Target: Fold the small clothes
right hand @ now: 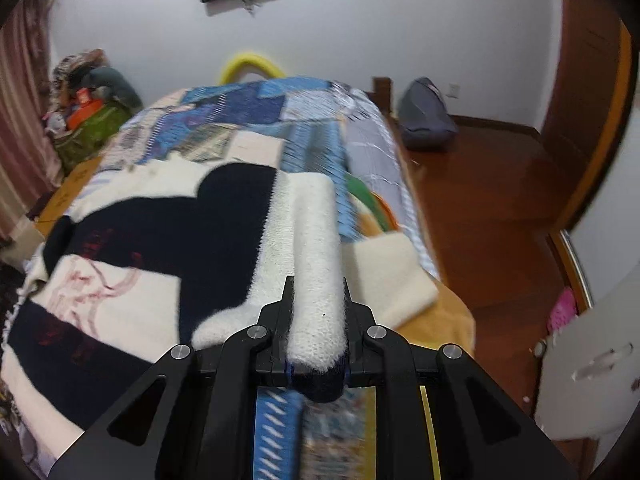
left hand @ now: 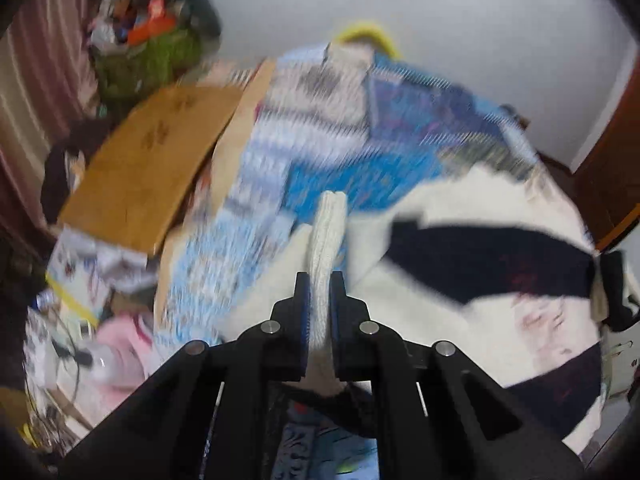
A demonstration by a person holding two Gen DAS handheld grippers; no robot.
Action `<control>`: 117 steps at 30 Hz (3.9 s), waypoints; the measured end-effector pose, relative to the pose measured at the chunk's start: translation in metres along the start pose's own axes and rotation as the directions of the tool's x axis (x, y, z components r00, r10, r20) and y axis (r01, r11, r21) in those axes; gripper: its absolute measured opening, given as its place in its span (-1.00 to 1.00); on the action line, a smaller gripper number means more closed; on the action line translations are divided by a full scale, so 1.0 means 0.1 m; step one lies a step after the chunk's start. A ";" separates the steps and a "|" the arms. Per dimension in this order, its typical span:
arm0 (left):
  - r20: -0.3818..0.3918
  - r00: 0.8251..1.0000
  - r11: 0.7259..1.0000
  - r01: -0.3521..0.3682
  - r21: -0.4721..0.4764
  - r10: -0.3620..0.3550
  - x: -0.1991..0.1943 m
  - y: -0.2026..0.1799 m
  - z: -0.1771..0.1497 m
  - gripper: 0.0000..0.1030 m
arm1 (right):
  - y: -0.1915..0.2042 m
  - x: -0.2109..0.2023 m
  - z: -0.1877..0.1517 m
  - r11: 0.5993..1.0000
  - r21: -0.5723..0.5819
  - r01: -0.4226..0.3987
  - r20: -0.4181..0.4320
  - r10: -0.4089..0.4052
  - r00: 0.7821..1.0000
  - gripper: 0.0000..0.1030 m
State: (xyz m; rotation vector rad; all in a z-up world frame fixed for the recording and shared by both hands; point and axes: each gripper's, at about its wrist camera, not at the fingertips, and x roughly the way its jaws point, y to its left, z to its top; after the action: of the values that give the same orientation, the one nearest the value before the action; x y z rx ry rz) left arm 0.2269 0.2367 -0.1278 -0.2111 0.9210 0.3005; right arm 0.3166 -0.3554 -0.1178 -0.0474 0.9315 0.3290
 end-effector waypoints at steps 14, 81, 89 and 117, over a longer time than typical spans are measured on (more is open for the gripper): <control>0.110 0.943 0.923 0.276 0.267 -0.314 -0.48 -2.05 0.77 -0.85 | -0.21 -0.62 0.02 0.999 -0.005 0.036 0.130 -0.035 0.991 0.04; -0.077 0.990 0.978 0.133 0.162 -0.122 0.45 -0.99 -0.31 0.12 | 0.80 -0.14 0.51 0.972 -0.116 -0.203 0.082 0.213 0.974 -0.30; 0.008 0.988 0.963 0.150 0.224 -0.155 0.07 -1.44 -0.26 0.20 | 0.18 -0.78 0.49 0.995 -0.037 -0.092 0.203 0.098 0.974 0.08; -0.019 0.985 0.957 0.172 0.232 -0.173 0.05 -1.47 -0.55 0.20 | -0.02 -0.14 0.36 0.969 0.126 -0.211 0.068 0.203 0.977 -0.83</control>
State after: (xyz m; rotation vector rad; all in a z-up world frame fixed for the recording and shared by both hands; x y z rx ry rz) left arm 0.2386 0.0825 -0.1566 -0.0737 0.9216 0.0297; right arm 0.3379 -0.3546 -0.0853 0.1819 0.9035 0.4585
